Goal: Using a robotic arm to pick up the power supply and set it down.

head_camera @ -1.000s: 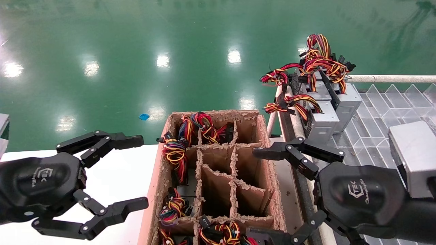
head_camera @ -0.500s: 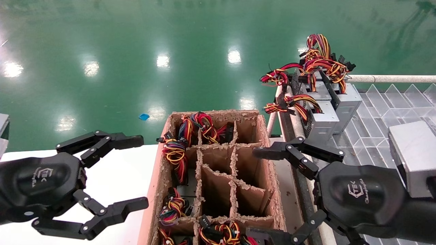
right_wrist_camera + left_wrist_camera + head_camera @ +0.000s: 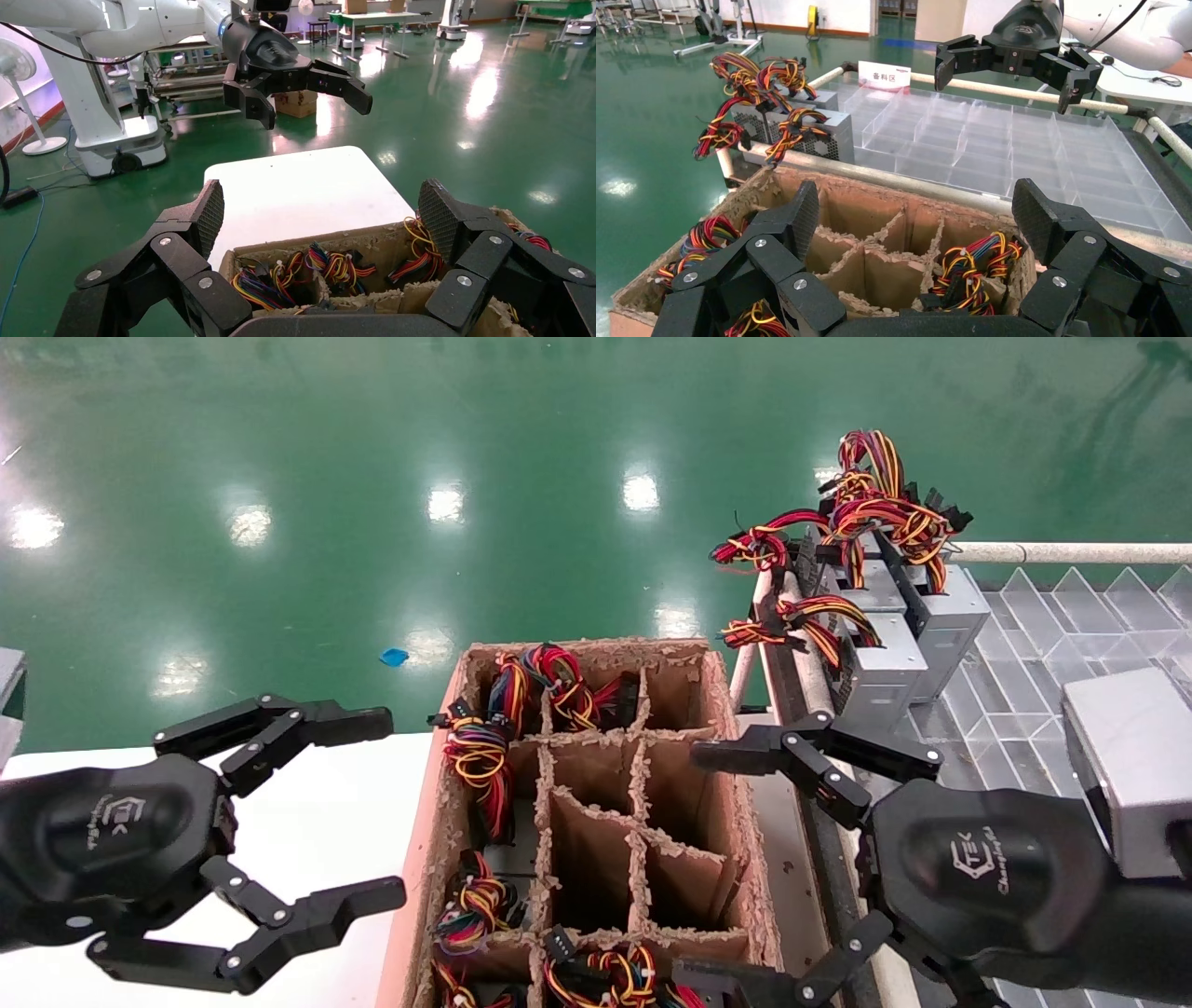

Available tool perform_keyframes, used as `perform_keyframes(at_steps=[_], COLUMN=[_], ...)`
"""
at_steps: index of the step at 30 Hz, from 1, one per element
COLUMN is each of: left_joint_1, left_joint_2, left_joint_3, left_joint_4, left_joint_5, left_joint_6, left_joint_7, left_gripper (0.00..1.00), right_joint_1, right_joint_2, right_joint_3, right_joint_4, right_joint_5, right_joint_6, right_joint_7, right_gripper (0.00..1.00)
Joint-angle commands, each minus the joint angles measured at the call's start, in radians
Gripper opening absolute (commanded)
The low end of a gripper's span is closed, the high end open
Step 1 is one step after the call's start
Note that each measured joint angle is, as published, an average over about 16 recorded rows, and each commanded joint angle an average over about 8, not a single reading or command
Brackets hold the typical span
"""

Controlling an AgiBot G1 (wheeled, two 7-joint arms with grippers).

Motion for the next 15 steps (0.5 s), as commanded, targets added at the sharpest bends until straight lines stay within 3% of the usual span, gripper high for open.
perform_keyframes(at_steps=[1, 15], left_joint_1=[0.000, 0.000], left_joint_2=[0.000, 0.000], left_joint_3=[0.000, 0.000], left_joint_4=[0.000, 0.000], left_joint_5=[0.000, 0.000], left_joint_6=[0.000, 0.000], left_joint_7=[0.000, 0.000], left_gripper=[1.00, 1.00], right_joint_1=[0.000, 0.000], right_joint_2=[0.000, 0.000], right_joint_3=[0.000, 0.000], right_joint_4=[0.000, 0.000], right_joint_5=[0.000, 0.000], right_joint_6=[0.000, 0.000], right_joint_7=[0.000, 0.000], right_gripper=[1.00, 1.00])
